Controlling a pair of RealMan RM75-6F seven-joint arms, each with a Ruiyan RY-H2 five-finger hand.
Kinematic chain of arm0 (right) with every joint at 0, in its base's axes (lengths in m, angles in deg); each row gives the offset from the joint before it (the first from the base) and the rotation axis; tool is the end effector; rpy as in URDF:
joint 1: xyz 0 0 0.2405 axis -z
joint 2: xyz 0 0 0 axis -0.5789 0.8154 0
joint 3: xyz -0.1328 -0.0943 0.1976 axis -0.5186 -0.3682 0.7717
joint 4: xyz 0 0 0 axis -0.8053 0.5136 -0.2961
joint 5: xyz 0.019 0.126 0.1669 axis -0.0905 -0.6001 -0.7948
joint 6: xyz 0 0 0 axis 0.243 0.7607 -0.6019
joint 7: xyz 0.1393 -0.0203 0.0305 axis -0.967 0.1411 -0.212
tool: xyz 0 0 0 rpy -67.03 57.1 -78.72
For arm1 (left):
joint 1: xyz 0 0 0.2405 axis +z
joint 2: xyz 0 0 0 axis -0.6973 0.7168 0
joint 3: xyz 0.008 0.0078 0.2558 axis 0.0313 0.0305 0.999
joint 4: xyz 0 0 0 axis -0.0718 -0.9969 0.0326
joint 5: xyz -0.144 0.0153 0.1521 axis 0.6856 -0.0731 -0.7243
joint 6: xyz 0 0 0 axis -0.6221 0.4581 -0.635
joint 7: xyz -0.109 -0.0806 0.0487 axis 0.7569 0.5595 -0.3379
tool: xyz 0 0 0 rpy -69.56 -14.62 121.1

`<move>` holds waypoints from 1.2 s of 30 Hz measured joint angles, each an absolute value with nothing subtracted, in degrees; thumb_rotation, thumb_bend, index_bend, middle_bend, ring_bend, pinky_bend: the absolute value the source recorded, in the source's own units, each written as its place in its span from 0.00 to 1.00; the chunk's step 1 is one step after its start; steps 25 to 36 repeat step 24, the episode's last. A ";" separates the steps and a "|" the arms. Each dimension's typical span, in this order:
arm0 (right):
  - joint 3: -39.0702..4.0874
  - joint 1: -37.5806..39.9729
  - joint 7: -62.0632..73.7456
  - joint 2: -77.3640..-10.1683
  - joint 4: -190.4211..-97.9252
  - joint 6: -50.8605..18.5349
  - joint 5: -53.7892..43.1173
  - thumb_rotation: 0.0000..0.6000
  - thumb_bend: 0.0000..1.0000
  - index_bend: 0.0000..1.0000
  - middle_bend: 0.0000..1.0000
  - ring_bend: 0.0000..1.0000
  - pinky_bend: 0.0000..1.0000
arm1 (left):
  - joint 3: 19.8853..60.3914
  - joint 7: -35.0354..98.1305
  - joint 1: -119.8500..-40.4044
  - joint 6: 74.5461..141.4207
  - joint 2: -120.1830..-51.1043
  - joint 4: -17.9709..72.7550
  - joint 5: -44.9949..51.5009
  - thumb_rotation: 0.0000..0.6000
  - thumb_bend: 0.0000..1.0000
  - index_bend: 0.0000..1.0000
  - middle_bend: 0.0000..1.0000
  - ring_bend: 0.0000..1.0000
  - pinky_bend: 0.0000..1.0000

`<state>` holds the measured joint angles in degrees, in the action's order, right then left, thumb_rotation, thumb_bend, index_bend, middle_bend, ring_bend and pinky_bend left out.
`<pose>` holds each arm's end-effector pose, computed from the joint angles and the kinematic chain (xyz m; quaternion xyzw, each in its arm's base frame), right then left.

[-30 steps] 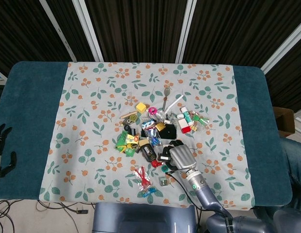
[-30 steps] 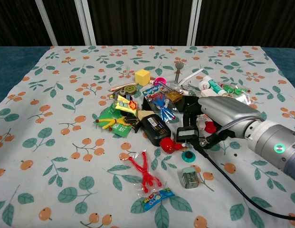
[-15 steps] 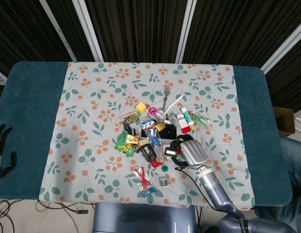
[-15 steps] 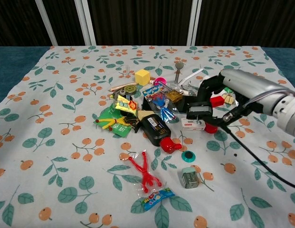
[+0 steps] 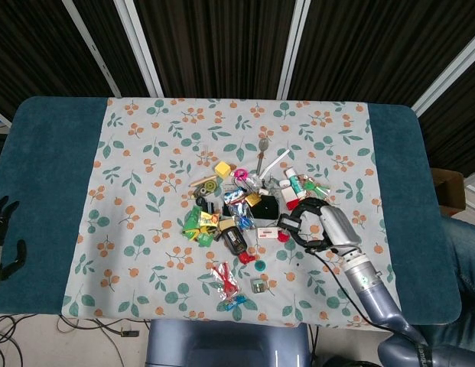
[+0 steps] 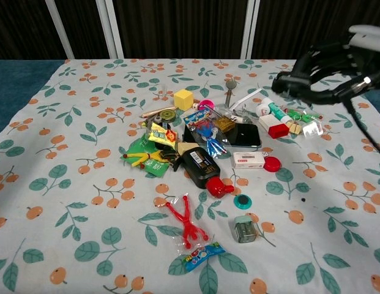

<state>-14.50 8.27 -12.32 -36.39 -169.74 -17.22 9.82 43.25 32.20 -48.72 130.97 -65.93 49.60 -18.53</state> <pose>-0.1705 -0.2955 0.0651 0.5523 -0.5588 0.5489 0.2854 -0.3062 0.1862 0.1723 -0.5556 -0.3888 -0.4124 0.6084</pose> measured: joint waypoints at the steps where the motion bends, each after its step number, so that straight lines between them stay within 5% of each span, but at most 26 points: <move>1: -14.25 8.48 -14.51 -35.34 -170.13 -17.21 10.07 1.00 0.39 0.49 0.52 0.27 0.23 | 43.25 32.21 -48.71 130.98 -65.93 49.58 -18.54 1.00 0.56 0.07 0.00 0.00 0.04; 13: -12.72 10.93 -49.22 -25.54 -170.79 -16.19 15.90 1.00 0.39 0.49 0.51 0.27 0.23 | 43.24 32.01 -48.66 131.09 -66.03 49.69 -18.58 1.00 0.56 0.07 0.00 0.00 0.04; 24: -16.31 10.51 -90.87 -21.55 -160.09 -9.54 28.53 1.00 0.39 0.49 0.51 0.27 0.23 | 43.24 32.02 -48.60 131.12 -66.11 49.63 -18.54 1.00 0.56 0.07 0.00 0.00 0.04; 36: -16.31 10.51 -90.87 -21.55 -160.09 -9.54 28.53 1.00 0.39 0.49 0.51 0.27 0.23 | 43.24 32.02 -48.60 131.12 -66.11 49.63 -18.54 1.00 0.56 0.07 0.00 0.00 0.04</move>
